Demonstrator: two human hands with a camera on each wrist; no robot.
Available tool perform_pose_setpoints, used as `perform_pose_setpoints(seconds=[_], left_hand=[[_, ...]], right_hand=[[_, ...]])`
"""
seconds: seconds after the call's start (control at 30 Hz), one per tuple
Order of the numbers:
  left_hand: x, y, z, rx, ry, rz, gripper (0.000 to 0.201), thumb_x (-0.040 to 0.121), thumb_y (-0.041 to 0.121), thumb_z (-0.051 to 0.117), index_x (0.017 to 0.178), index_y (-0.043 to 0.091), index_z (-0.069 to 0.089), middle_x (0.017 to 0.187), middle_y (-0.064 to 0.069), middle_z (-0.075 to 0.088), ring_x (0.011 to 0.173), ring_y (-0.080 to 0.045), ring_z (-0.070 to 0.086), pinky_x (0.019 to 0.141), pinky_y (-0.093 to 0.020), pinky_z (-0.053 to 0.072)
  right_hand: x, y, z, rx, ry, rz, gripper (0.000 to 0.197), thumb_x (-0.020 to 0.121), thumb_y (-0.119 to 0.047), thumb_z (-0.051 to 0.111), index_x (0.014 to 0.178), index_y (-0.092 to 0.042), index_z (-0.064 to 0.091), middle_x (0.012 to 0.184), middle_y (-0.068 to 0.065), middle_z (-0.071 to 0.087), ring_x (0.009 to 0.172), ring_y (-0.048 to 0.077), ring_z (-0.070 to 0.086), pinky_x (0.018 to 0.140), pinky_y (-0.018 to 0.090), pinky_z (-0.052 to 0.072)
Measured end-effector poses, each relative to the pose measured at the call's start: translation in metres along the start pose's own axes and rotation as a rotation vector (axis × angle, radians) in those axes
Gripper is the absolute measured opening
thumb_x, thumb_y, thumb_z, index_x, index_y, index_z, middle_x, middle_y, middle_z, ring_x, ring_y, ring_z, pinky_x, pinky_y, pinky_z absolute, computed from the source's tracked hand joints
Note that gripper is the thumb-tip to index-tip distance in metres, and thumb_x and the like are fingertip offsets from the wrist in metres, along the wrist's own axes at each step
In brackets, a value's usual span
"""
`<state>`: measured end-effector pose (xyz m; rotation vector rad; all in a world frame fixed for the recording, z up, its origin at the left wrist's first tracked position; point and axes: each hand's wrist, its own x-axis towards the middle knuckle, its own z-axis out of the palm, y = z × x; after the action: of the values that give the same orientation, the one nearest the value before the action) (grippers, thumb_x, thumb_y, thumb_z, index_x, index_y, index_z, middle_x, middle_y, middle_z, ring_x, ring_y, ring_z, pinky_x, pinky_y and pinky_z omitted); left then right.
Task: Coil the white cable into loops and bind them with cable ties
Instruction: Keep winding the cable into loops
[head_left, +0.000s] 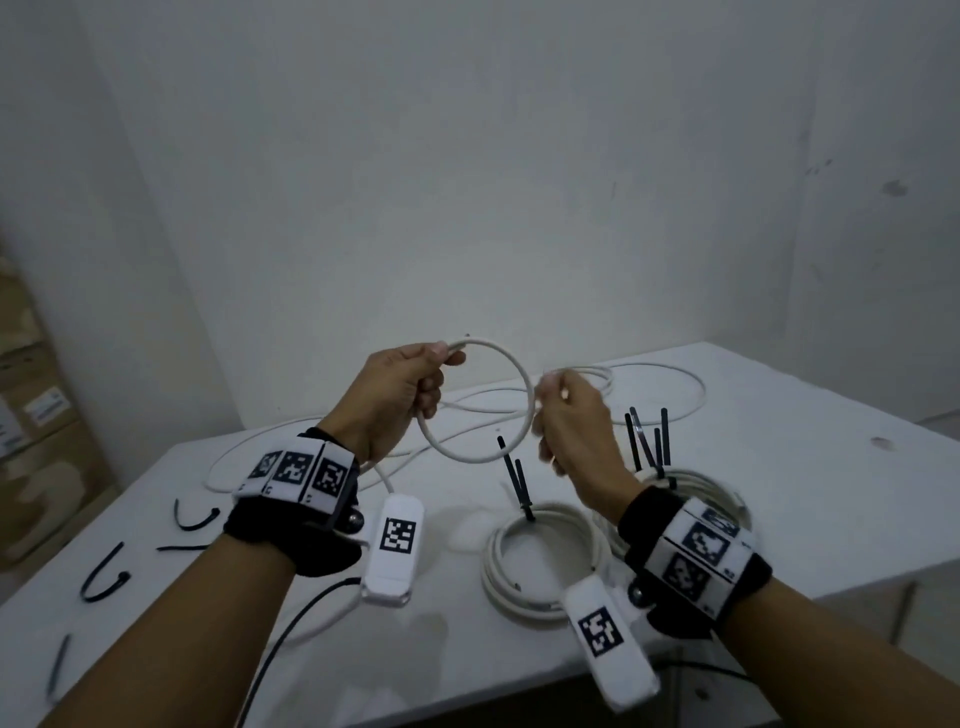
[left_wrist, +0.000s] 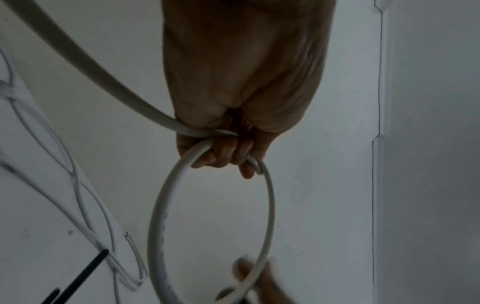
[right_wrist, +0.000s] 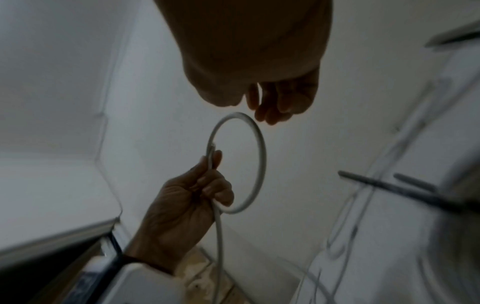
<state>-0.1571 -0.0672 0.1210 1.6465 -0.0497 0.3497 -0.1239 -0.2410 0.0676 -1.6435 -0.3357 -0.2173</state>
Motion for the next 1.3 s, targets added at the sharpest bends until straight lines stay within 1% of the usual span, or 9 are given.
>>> perform_pose_setpoints(seconds=[0.2, 0.33, 0.47, 0.57, 0.77, 0.87, 0.97, 1.13, 1.3], left_hand=[[-0.006, 0.009, -0.018, 0.000, 0.036, 0.039, 0.023, 0.098, 0.021, 0.051, 0.094, 0.003, 0.066, 0.054, 0.005, 0.035, 0.048, -0.010, 0.031, 0.048, -0.020, 0.031], [-0.015, 0.013, -0.037, 0.001, 0.063, 0.051, 0.024, 0.098, 0.022, 0.051, 0.095, 0.003, 0.066, 0.054, 0.005, 0.035, 0.049, -0.011, 0.031, 0.049, -0.021, 0.031], [-0.025, 0.017, -0.056, -0.007, 0.087, 0.053, 0.025, 0.098, 0.022, 0.051, 0.096, 0.003, 0.067, 0.054, 0.006, 0.036, 0.051, -0.011, 0.031, 0.051, -0.022, 0.031], [-0.032, 0.019, -0.068, -0.008, 0.093, 0.055, 0.024, 0.098, 0.022, 0.051, 0.096, 0.003, 0.067, 0.055, 0.005, 0.036, 0.051, -0.011, 0.031, 0.051, -0.022, 0.031], [-0.040, 0.019, -0.087, -0.029, 0.109, 0.061, 0.025, 0.098, 0.023, 0.051, 0.099, 0.003, 0.066, 0.055, 0.005, 0.036, 0.051, -0.011, 0.032, 0.052, -0.022, 0.032], [-0.041, 0.018, -0.094, 0.009, 0.139, 0.072, 0.026, 0.098, 0.023, 0.052, 0.099, 0.002, 0.067, 0.054, 0.006, 0.036, 0.050, -0.010, 0.032, 0.050, -0.022, 0.032], [-0.041, 0.016, -0.104, 0.066, 0.198, 0.079, 0.025, 0.098, 0.022, 0.053, 0.097, 0.002, 0.067, 0.053, 0.005, 0.036, 0.047, -0.010, 0.032, 0.048, -0.021, 0.032], [-0.036, 0.003, -0.112, 0.139, 0.256, 0.074, 0.024, 0.098, 0.021, 0.054, 0.092, 0.003, 0.069, 0.050, 0.007, 0.037, 0.044, -0.008, 0.032, 0.044, -0.019, 0.030], [-0.031, -0.013, -0.093, 0.270, 0.271, 0.067, 0.023, 0.097, 0.019, 0.055, 0.087, 0.007, 0.071, 0.049, 0.008, 0.039, 0.047, -0.009, 0.030, 0.043, -0.018, 0.026]], right_hand=[[-0.033, 0.031, 0.042, -0.276, -0.683, 0.307, 0.024, 0.096, -0.017, 0.050, 0.096, 0.006, 0.056, 0.065, 0.012, 0.062, 0.039, 0.018, 0.057, 0.034, 0.023, 0.045], [-0.054, 0.031, 0.088, -0.344, -0.865, 0.459, 0.038, 0.096, -0.026, 0.052, 0.093, 0.012, 0.050, 0.073, 0.019, 0.065, 0.038, 0.021, 0.060, 0.042, 0.028, 0.053], [-0.062, 0.038, 0.126, -0.572, -0.802, 0.294, 0.039, 0.094, -0.035, 0.052, 0.072, -0.004, 0.043, 0.100, 0.022, 0.068, 0.066, 0.032, 0.064, 0.037, 0.020, 0.046], [-0.059, 0.044, 0.150, -0.677, -0.758, 0.167, 0.034, 0.092, -0.037, 0.053, 0.072, -0.012, 0.044, 0.106, 0.015, 0.067, 0.088, 0.032, 0.064, 0.048, 0.027, 0.043], [-0.059, 0.065, 0.181, -0.486, -0.690, 0.305, 0.026, 0.085, -0.014, 0.054, 0.063, -0.013, 0.040, 0.071, 0.006, 0.051, 0.066, 0.023, 0.051, 0.050, 0.024, 0.038], [-0.055, 0.063, 0.175, -0.286, -0.663, 0.321, 0.018, 0.088, -0.012, 0.048, 0.072, -0.013, 0.041, 0.080, 0.011, 0.054, 0.067, 0.024, 0.053, 0.061, 0.034, 0.050], [-0.040, 0.044, 0.144, 0.019, -0.477, 0.317, 0.019, 0.098, -0.020, 0.039, 0.079, -0.017, 0.037, 0.074, 0.013, 0.061, 0.057, 0.026, 0.058, 0.051, 0.029, 0.046], [0.005, 0.009, 0.071, 0.156, -0.236, 0.149, 0.019, 0.100, -0.022, 0.039, 0.087, -0.013, 0.051, 0.058, 0.005, 0.038, 0.037, 0.014, 0.037, 0.036, 0.021, 0.038], [0.037, -0.028, 0.024, 0.094, -0.297, -0.026, 0.025, 0.100, -0.026, 0.044, 0.088, -0.013, 0.061, 0.056, -0.001, 0.034, 0.040, 0.011, 0.031, 0.041, 0.019, 0.028]])
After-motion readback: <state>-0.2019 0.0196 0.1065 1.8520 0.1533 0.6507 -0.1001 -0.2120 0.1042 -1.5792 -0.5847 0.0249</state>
